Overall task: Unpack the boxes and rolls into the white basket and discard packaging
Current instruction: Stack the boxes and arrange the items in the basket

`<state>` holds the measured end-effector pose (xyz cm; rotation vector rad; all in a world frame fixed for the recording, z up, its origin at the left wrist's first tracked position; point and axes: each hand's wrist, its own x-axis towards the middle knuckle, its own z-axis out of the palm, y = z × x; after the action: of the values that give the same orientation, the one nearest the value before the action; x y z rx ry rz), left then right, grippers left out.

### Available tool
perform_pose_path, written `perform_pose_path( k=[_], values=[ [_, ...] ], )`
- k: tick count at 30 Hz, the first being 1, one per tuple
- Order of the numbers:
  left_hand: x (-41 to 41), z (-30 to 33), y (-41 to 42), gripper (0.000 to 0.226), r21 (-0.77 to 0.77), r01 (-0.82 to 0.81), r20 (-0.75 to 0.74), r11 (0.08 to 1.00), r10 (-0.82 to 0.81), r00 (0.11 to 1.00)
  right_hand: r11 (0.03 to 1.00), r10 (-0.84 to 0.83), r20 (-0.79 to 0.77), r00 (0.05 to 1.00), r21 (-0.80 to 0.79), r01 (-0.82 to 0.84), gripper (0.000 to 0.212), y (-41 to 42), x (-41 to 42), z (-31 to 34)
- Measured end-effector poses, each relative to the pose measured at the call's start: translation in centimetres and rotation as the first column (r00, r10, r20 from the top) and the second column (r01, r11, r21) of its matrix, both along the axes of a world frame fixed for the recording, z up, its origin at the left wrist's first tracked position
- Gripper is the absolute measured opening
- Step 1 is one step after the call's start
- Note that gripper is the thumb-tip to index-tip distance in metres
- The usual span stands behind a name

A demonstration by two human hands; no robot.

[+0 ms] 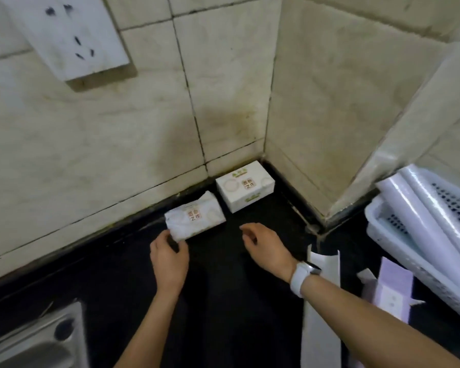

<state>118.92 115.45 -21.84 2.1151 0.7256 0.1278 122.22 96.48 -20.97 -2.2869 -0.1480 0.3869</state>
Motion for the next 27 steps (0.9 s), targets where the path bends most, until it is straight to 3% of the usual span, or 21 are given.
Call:
perform_pose_path(
  k=[4,9,12,14,17,20,27],
  values=[
    [2.3,-2.4,3.3,0.043,-0.079,-0.050,-0.096,0.996,0.043,0.994,0.989,-0.148,-0.063,0.987,0.010,0.149,0.033,4.5,3.5,-1.8],
    [2.8,-4.5,3.5,0.038,-0.165,-0.039,-0.079,0.986,0.026,0.997,0.980,-0.199,-0.123,0.972,-0.005,0.200,0.032,8.1,6.8,-4.4],
    [1.9,-4.6,3.2,0.039,-0.264,-0.024,-0.012,0.964,0.021,1.000,0.976,-0.214,-0.006,0.977,-0.037,0.213,0.017,8.7,6.8,-4.6],
    [1.3,-4.2,3.1,0.040,-0.300,-0.032,0.031,0.953,0.043,0.999,0.981,-0.188,0.101,0.977,0.070,0.181,0.013,8.5,6.2,-3.6],
    [0.8,-3.2,2.7,0.046,-0.315,-0.005,0.127,0.949,0.048,0.991,0.923,-0.291,0.201,0.936,0.316,0.219,0.012,7.0,6.1,-1.2],
    [1.6,-2.3,1.8,0.049,-0.290,0.059,0.185,0.955,-0.004,0.983,0.878,-0.417,0.292,0.861,0.374,0.299,0.011,4.0,7.7,0.8],
    [6.0,-2.3,-1.9,0.054,-0.285,0.276,0.153,0.918,-0.240,0.958,0.813,-0.541,0.115,0.833,0.326,0.483,0.027,-0.4,12.5,1.0]
  ],
)
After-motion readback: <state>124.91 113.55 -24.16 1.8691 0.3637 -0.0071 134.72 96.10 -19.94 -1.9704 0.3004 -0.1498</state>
